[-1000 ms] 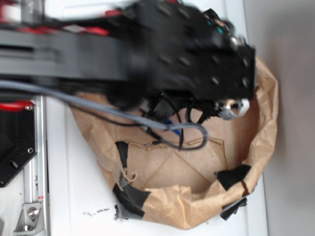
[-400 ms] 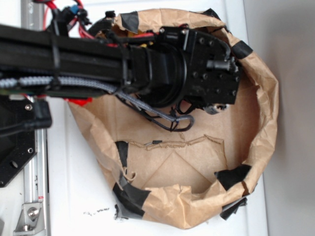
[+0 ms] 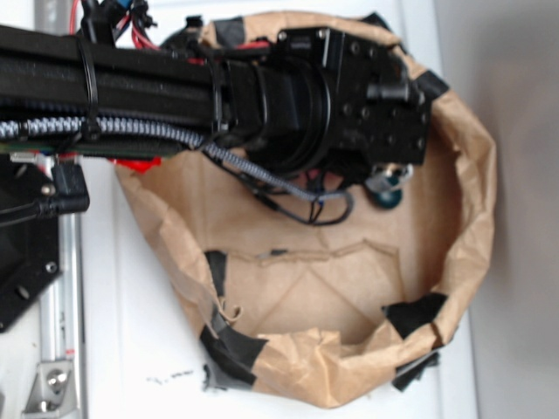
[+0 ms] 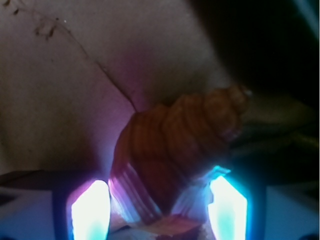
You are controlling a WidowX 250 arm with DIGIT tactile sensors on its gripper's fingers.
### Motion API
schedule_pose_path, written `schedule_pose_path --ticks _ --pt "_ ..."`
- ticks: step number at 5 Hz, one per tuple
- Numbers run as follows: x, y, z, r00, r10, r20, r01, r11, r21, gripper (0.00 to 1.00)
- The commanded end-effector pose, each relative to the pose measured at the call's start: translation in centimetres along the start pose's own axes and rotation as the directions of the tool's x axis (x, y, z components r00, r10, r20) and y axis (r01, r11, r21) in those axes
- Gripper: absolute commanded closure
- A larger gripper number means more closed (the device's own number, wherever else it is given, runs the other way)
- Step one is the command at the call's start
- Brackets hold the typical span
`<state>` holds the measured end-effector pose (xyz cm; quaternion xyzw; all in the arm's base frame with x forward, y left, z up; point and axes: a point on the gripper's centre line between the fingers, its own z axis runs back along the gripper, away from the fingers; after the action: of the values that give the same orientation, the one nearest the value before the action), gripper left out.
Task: Grab the yellow cloth.
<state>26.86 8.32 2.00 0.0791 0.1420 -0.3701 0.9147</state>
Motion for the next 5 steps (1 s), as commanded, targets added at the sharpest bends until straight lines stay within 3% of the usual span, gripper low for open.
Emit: schedule_pose_path --ticks 1,2,3,4,5 --pt "-2.0 0.7 3.2 0.993 0.064 0.102 -0.067 0.997 0.025 1.00" --pt "-2.4 -0.1 6.0 0.957 0.132 0.257 -0.133 0.991 -0.011 0.00" --pt "-2.2 -1.5 7.9 0.942 0.120 0.315 -0.121 0.993 -0.016 0.00" --pt "-2.0 -2.5 8.3 0.944 0.074 0.320 -0.081 0.997 0.008 0.00" --pt "-2.5 -2.5 6.8 0.973 0.037 0.228 -0.048 0.998 0.041 0.00"
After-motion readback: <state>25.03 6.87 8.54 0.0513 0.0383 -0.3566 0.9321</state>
